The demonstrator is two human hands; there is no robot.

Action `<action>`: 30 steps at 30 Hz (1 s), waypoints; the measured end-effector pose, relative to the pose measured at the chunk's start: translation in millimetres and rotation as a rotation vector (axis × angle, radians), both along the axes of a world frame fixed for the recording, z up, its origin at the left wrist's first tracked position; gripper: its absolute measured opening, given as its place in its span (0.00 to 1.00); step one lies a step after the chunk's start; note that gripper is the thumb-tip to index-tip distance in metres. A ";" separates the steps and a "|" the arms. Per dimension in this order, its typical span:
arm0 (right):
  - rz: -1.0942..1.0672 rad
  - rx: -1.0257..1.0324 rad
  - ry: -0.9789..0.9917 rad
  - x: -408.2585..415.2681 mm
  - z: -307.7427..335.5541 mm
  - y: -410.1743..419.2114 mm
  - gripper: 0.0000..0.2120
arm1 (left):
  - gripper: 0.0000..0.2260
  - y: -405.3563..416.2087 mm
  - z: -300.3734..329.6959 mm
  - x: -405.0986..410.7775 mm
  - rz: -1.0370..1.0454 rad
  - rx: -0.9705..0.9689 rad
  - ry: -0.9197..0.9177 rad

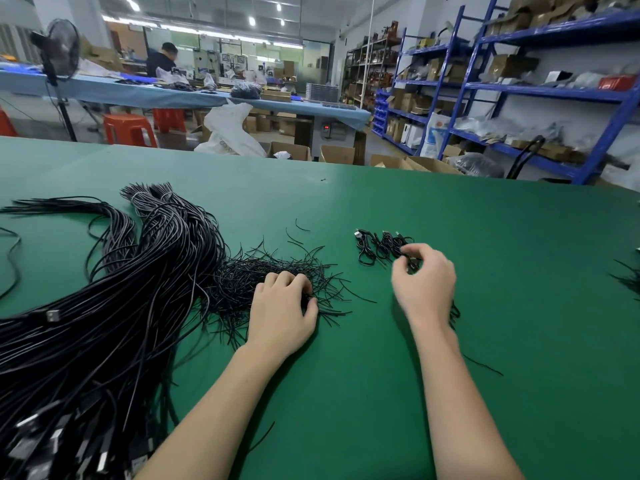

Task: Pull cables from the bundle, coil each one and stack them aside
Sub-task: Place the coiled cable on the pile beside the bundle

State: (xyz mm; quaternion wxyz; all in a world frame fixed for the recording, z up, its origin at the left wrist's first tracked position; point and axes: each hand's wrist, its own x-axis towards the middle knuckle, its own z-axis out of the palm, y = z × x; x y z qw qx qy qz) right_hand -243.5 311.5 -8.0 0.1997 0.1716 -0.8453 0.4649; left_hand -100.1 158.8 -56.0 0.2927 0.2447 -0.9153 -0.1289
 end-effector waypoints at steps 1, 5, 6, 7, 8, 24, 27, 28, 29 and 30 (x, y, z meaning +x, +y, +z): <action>0.059 -0.009 0.026 9.2 0.7 -10.0 0.08 | 0.08 0.3 -0.1 0.2 -0.001 0.001 -0.003; 0.240 -0.044 0.011 46.3 -7.9 -50.6 0.06 | 0.09 1.2 1.1 0.5 0.006 -0.006 -0.014; 0.259 -0.076 0.008 53.9 -12.9 -58.0 0.06 | 0.09 1.7 1.2 0.6 0.009 -0.008 -0.014; 0.274 -0.098 0.010 60.9 -18.9 -63.6 0.05 | 0.09 1.9 1.5 1.3 0.010 -0.010 -0.015; 0.289 -0.099 0.011 66.9 -25.3 -67.4 0.05 | 0.09 1.9 2.0 1.8 0.010 -0.014 -0.019; 0.372 0.016 -0.032 62.3 -41.5 -71.9 0.03 | 0.06 -12.3 42.8 13.4 -0.187 0.207 0.017; 0.382 0.009 -0.027 60.7 -42.3 -74.7 0.03 | 0.06 -19.6 57.3 18.1 -0.142 0.172 0.068; 0.388 0.007 -0.019 60.4 -43.1 -75.6 0.02 | 0.06 -22.0 61.4 20.2 -0.105 0.141 0.073; 0.393 0.003 -0.010 60.6 -43.8 -76.0 0.02 | 0.06 -25.5 64.8 22.7 -0.056 0.105 0.072; 0.397 -0.001 -0.003 61.2 -43.9 -76.8 0.02 | 0.07 -29.8 67.4 25.2 0.003 0.070 0.065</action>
